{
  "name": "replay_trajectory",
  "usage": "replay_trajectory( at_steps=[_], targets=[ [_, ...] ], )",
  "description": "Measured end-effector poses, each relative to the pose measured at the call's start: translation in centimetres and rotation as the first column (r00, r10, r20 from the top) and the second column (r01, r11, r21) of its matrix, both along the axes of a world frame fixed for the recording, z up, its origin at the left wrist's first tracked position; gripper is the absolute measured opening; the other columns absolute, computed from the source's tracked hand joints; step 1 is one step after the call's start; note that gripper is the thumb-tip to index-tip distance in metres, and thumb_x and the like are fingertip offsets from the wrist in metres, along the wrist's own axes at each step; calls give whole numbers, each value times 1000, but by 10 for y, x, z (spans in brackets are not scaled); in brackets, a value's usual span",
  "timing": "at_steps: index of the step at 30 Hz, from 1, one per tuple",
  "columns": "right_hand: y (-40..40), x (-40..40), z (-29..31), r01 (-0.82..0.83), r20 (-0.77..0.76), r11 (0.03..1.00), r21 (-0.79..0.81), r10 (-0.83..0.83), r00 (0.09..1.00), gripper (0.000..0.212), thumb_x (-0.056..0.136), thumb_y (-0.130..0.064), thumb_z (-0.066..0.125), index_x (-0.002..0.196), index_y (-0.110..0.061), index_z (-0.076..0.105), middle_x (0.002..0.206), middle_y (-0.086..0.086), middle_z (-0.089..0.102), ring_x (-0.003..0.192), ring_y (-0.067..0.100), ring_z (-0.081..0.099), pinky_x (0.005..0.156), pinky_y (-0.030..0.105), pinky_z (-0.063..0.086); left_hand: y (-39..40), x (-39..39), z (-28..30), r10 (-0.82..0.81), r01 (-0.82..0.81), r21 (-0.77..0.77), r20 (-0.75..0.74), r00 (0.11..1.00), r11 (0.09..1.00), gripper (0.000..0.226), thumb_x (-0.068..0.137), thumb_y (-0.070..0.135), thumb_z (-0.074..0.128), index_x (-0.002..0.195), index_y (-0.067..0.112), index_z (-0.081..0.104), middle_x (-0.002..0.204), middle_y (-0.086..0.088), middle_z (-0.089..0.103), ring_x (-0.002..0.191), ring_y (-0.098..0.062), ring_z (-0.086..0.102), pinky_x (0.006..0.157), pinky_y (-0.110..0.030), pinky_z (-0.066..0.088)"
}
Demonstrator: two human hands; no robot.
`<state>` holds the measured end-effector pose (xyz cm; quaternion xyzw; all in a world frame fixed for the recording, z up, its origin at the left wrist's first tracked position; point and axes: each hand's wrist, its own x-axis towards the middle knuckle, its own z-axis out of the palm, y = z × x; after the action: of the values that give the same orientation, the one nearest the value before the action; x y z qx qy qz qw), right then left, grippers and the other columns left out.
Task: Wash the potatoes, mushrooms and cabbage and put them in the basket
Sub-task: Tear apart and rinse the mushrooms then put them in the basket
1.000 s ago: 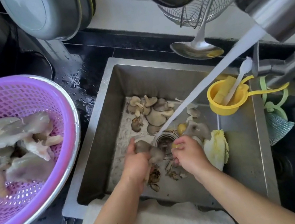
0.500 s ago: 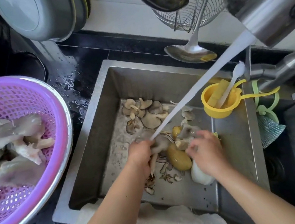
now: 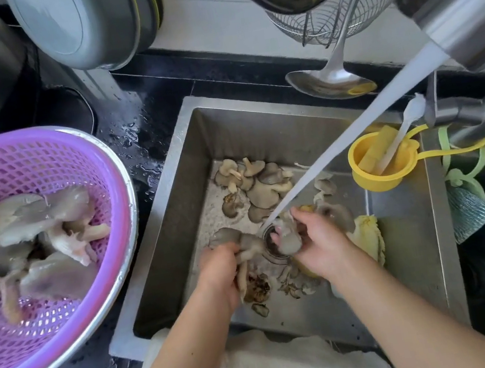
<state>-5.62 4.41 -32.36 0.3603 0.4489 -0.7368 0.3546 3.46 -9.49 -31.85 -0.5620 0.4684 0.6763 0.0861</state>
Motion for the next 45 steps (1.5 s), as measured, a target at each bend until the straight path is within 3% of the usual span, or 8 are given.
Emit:
replay_trajectory(
  at_steps=[5,11,20,27,31,35,38,45],
  targets=[
    [-43,5,-5,228,328,937,-264,-135,935,24,105,-15,38,99,-6,59,89,12,59,71,21,57,60,26,51,-3,3,1,139,-139,6,-18,990,990,51,85,5,58,136,5,57,112,-25,73,93,-36,73,76,-41,64],
    [-65,5,8,252,340,888,-386,-117,933,24,97,-11,47,107,3,63,85,16,63,74,21,60,60,24,53,-19,14,3,146,-146,15,-4,989,989,52,75,13,63,127,10,63,107,-21,76,95,-40,75,90,-57,61],
    [-46,14,33,72,313,974,-215,-2,950,28,108,-22,42,100,-4,63,75,15,65,68,18,59,60,21,48,-24,30,25,87,-87,-28,5,996,996,39,83,15,60,120,6,67,99,-24,73,85,-35,69,99,-47,56],
    [-4,28,47,-194,279,972,131,152,948,28,111,-20,35,115,-2,56,92,20,64,68,23,59,51,29,52,-14,36,78,-107,99,-75,-100,989,992,26,84,15,50,79,0,70,73,-26,59,40,-23,37,56,-33,31],
    [-12,45,90,-297,-6,902,315,315,949,22,108,-14,44,116,-9,63,92,17,70,68,25,65,62,35,59,-19,38,115,-79,67,-59,-230,970,996,28,95,3,52,117,-12,61,77,-23,60,42,-22,49,55,-33,43],
    [-58,46,176,-271,-434,793,546,545,717,21,107,-22,52,97,-16,69,95,-1,64,79,11,61,58,9,52,-58,34,180,-69,-9,-182,-417,906,983,23,93,6,55,114,0,64,77,-25,60,47,-28,48,50,-31,42],
    [-117,49,206,-341,-591,776,532,628,507,24,105,-22,56,85,-18,70,87,1,66,78,19,66,66,28,61,-109,48,224,-55,-96,-376,-372,927,922,17,94,-2,49,100,6,63,83,-24,71,60,-25,54,47,-25,42],
    [-223,74,190,-292,-398,370,882,917,-40,17,94,-32,65,83,-25,76,106,5,64,106,25,57,91,35,46,-204,111,215,-182,319,-670,268,946,670,18,90,17,57,93,8,71,83,-8,72,85,-30,69,82,-39,56]
  ],
)
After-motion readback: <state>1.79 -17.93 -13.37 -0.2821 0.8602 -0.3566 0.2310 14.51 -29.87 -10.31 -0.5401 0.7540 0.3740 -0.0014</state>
